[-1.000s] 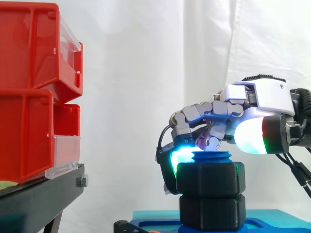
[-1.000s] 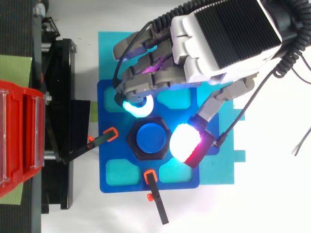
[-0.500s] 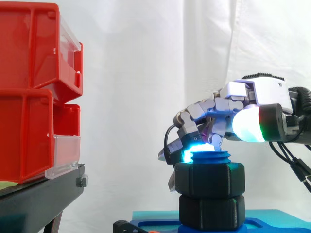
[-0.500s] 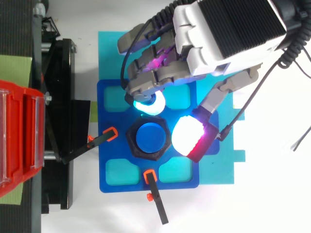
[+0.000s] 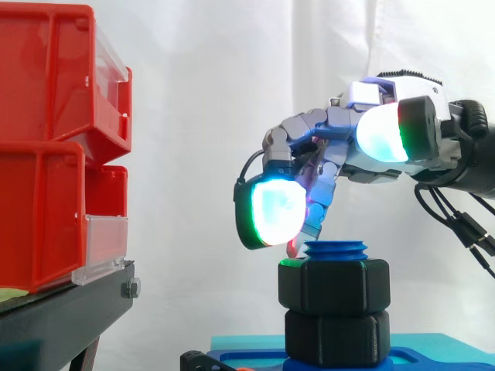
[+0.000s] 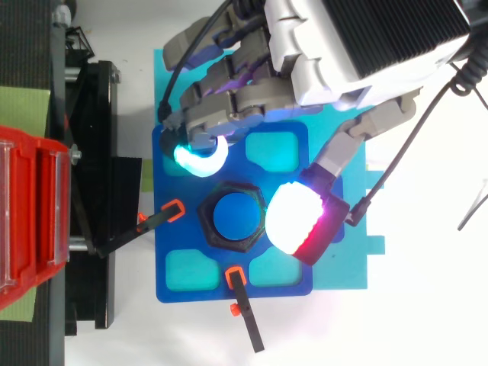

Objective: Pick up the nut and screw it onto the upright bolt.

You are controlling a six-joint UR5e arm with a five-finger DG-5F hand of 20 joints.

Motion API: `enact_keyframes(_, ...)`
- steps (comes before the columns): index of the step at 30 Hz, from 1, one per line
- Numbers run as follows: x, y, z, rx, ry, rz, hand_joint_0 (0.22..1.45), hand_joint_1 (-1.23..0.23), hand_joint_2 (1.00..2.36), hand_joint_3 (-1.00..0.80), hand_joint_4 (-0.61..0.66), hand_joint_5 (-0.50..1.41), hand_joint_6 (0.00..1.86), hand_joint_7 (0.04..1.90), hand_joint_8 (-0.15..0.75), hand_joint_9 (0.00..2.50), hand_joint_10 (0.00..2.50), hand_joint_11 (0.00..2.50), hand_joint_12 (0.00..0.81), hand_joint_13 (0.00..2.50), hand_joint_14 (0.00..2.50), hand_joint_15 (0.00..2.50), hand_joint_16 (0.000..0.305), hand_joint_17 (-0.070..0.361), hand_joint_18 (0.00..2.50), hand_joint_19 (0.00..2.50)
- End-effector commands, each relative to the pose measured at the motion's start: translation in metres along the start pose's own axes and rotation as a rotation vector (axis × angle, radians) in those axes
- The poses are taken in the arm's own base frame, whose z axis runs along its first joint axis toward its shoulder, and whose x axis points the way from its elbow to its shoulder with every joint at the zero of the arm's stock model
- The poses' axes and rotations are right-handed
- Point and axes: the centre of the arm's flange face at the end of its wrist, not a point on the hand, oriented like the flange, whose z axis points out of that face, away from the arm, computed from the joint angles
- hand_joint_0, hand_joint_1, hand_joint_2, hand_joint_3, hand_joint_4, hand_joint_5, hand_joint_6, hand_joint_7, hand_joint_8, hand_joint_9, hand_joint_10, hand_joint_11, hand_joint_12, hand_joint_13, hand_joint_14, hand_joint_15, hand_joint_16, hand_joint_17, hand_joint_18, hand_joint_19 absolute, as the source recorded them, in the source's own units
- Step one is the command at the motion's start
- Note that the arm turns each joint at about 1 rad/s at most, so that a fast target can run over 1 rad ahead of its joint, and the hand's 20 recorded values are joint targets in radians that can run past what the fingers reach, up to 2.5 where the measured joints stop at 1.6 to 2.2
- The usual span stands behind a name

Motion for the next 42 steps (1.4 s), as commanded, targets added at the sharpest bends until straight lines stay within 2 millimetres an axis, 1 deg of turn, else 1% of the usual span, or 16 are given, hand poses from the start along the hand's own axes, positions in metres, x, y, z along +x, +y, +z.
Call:
enact_keyframes(1, 0.002, 0.003, 0.004, -0.006, -0.015, -0.01, 0.52, -0.18, 1.0, -0.5, 0.24, -0.07, 0.5, 0.88, 0.244, 1.08, 0.0, 0.0, 0.221, 0.79, 0.0, 0.0, 0.024, 0.053, 0.46, 0.03)
enact_keyframes(3, 0.004, 0.004, 0.005, -0.006, -0.021, -0.013, 0.52, -0.18, 1.0, -0.5, 0.23, -0.07, 0.5, 0.82, 0.244, 1.06, 0.0, 0.0, 0.224, 0.79, 0.0, 0.0, 0.024, 0.054, 0.46, 0.03)
enact_keyframes(5, 0.015, 0.005, 0.006, -0.002, -0.03, -0.015, 0.51, -0.17, 1.0, -0.5, 0.22, -0.08, 0.5, 0.76, 0.242, 1.04, 0.0, 0.0, 0.225, 0.77, 0.0, 0.0, 0.026, 0.058, 0.44, 0.03)
enact_keyframes(10, 0.042, 0.013, 0.01, 0.004, -0.075, -0.03, 0.51, -0.15, 1.0, -0.5, 0.21, -0.1, 0.5, 0.71, 0.228, 0.96, 0.0, 0.0, 0.234, 0.72, 0.0, 0.0, 0.028, 0.062, 0.41, 0.02)
enact_keyframes(12, 0.047, 0.018, 0.014, 0.005, -0.088, -0.033, 0.51, -0.14, 1.0, -0.5, 0.21, -0.1, 0.5, 0.7, 0.23, 0.93, 0.0, 0.0, 0.239, 0.71, 0.0, 0.0, 0.028, 0.064, 0.39, 0.02)
enact_keyframes(13, 0.053, 0.027, 0.02, 0.013, -0.072, -0.02, 0.51, -0.14, 1.0, -0.5, 0.21, -0.1, 0.5, 0.7, 0.226, 0.9, 0.0, 0.0, 0.241, 0.68, 0.0, 0.0, 0.029, 0.064, 0.37, 0.02)
enact_keyframes(17, 0.058, 0.033, 0.024, 0.021, -0.058, -0.011, 0.51, -0.13, 1.0, -0.5, 0.2, -0.1, 0.5, 0.7, 0.228, 0.87, 0.0, 0.0, 0.251, 0.64, 0.0, 0.0, 0.029, 0.066, 0.33, 0.0)
enact_keyframes(21, 0.06, 0.034, 0.023, 0.024, -0.048, -0.011, 0.51, -0.12, 1.0, -0.5, 0.2, -0.1, 0.5, 0.73, 0.232, 0.83, 0.0, 0.0, 0.259, 0.62, 0.0, 0.0, 0.03, 0.067, 0.3, 0.0)
enact_keyframes(29, 0.061, 0.034, 0.022, 0.028, -0.038, -0.006, 0.51, -0.12, 1.0, -0.5, 0.24, -0.07, 0.5, 0.89, 0.242, 0.83, 0.0, 0.0, 0.259, 0.62, 0.0, 0.0, 0.03, 0.066, 0.3, 0.0)
enact_keyframes(32, 0.061, 0.033, 0.021, 0.027, -0.037, -0.009, 0.51, -0.12, 1.0, -0.5, 0.26, -0.06, 0.5, 0.98, 0.246, 0.84, 0.0, 0.0, 0.259, 0.63, 0.0, 0.0, 0.029, 0.065, 0.3, 0.0)
enact_keyframes(35, 0.062, 0.031, 0.018, 0.032, -0.03, -0.007, 0.51, -0.13, 1.0, -0.5, 0.25, -0.05, 0.5, 1.1, 0.254, 0.86, 0.0, 0.0, 0.258, 0.64, 0.0, 0.0, 0.028, 0.063, 0.31, 0.0)
enact_keyframes(36, 0.061, 0.031, 0.018, 0.032, -0.03, -0.009, 0.51, -0.13, 1.0, -0.5, 0.25, -0.05, 0.5, 1.11, 0.254, 0.86, 0.0, 0.0, 0.258, 0.64, 0.0, 0.0, 0.028, 0.063, 0.31, 0.0)
enact_keyframes(38, 0.061, 0.03, 0.017, 0.035, -0.028, -0.009, 0.52, -0.14, 1.0, -0.5, 0.22, -0.03, 0.5, 1.23, 0.254, 0.88, 0.0, 0.0, 0.257, 0.66, 0.0, 0.0, 0.027, 0.061, 0.32, 0.0)
enact_keyframes(39, 0.06, 0.029, 0.016, 0.035, -0.026, -0.009, 0.52, -0.14, 1.0, -0.5, 0.22, -0.03, 0.5, 1.23, 0.257, 0.88, 0.0, 0.0, 0.257, 0.66, 0.0, 0.0, 0.027, 0.061, 0.33, 0.0)
enact_keyframes(41, 0.061, 0.026, 0.014, 0.039, -0.023, -0.007, 0.52, -0.16, 1.0, -0.5, 0.19, -0.02, 0.5, 1.36, 0.257, 0.9, 0.0, 0.0, 0.249, 0.68, 0.0, 0.0, 0.026, 0.059, 0.34, 0.0)
enact_keyframes(42, 0.061, 0.026, 0.014, 0.039, -0.023, -0.007, 0.52, -0.16, 1.0, -0.5, 0.19, -0.02, 0.5, 1.37, 0.261, 0.9, 0.0, 0.0, 0.247, 0.68, 0.0, 0.0, 0.026, 0.058, 0.35, 0.0)
